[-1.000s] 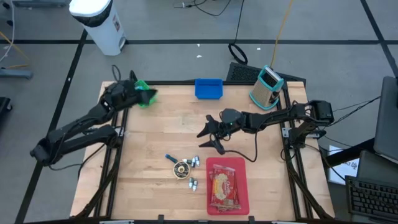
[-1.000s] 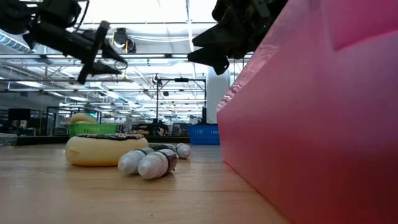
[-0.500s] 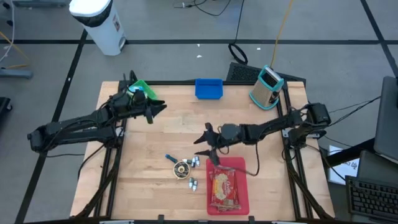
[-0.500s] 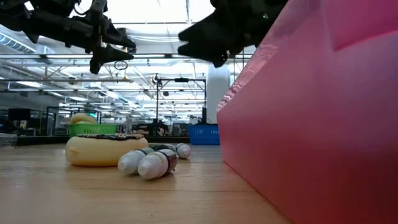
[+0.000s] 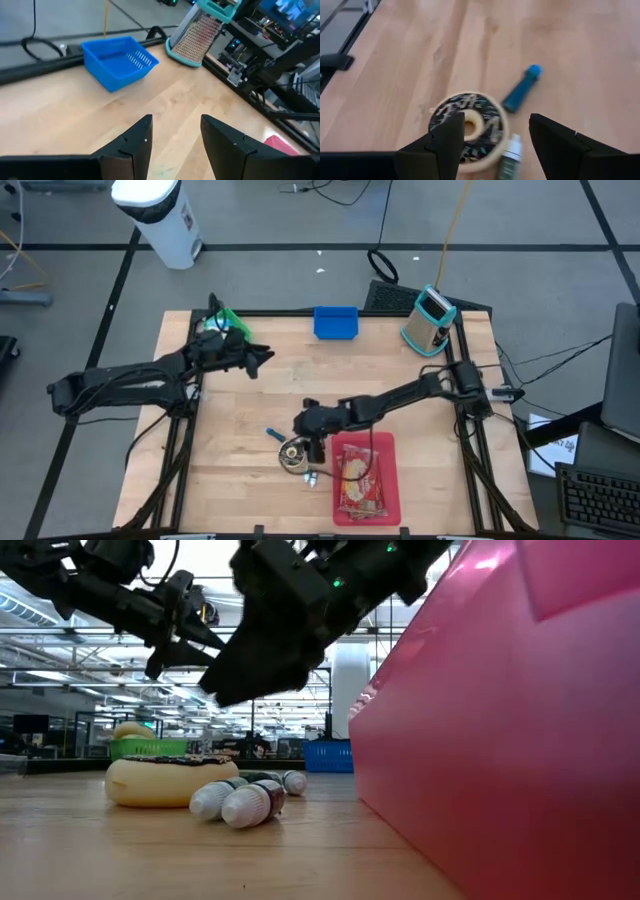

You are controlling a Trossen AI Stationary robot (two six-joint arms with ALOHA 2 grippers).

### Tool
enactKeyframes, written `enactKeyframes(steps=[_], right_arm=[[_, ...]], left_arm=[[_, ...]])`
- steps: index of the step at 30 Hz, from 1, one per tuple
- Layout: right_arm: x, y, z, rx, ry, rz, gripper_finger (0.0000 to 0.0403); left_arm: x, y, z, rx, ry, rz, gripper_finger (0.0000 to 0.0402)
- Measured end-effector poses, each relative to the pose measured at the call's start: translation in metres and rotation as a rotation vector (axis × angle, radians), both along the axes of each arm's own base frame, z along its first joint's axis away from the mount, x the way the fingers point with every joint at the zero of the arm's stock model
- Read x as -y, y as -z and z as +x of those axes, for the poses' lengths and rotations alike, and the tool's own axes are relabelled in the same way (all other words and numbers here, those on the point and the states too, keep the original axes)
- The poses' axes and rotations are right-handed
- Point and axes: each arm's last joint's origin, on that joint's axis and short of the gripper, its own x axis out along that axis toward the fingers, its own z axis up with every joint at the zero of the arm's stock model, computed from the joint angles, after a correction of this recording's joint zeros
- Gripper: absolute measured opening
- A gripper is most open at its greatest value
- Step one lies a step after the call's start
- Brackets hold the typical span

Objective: Pick & Place Food Item
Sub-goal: Put the black donut into the green bin

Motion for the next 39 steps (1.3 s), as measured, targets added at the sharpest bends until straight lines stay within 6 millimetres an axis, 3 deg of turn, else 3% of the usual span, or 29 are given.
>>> enactKeyframes(steps=[6, 10, 12, 15, 21, 26, 32, 39], right_arm=[[-0.009, 0.027, 0.008, -0.041, -0.047, -0.013, 0.0210], [-0.009, 0.031, 0.007, -0.073, -0.043, -0.021, 0.0210], [-0.008, 0.023, 0.003, -0.089, -0.045, -0.027, 0.0210], [-0.004, -0.008, -0.009, -0.094, -0.057, -0.047, 0.0210], [0.011, -0.070, -0.052, -0.061, 0.019, -0.163, 0.0210], [0.023, -0.097, -0.101, 0.093, 0.120, -0.232, 0.0210], [0.036, -0.088, -0.153, 0.321, 0.200, -0.191, 0.0210], [0.043, -0.065, -0.192, 0.572, 0.229, -0.114, 0.0210]], left_arm=[[-0.001, 0.004, 0.003, 0.004, -0.023, -0.085, 0.0166], [-0.001, 0.004, 0.003, 0.006, -0.021, -0.089, 0.0166], [-0.001, 0.004, 0.003, 0.011, -0.005, -0.093, 0.0166], [0.003, 0.001, 0.005, 0.042, 0.130, -0.094, 0.0166], [0.041, -0.001, 0.021, 0.081, 0.509, -0.082, 0.0166], [0.101, 0.009, 0.036, 0.049, 0.772, 0.091, 0.0166], [0.155, 0.039, 0.049, -0.131, 0.776, 0.207, 0.0166], [0.174, 0.058, 0.069, -0.306, 0.674, 0.018, 0.0166]])
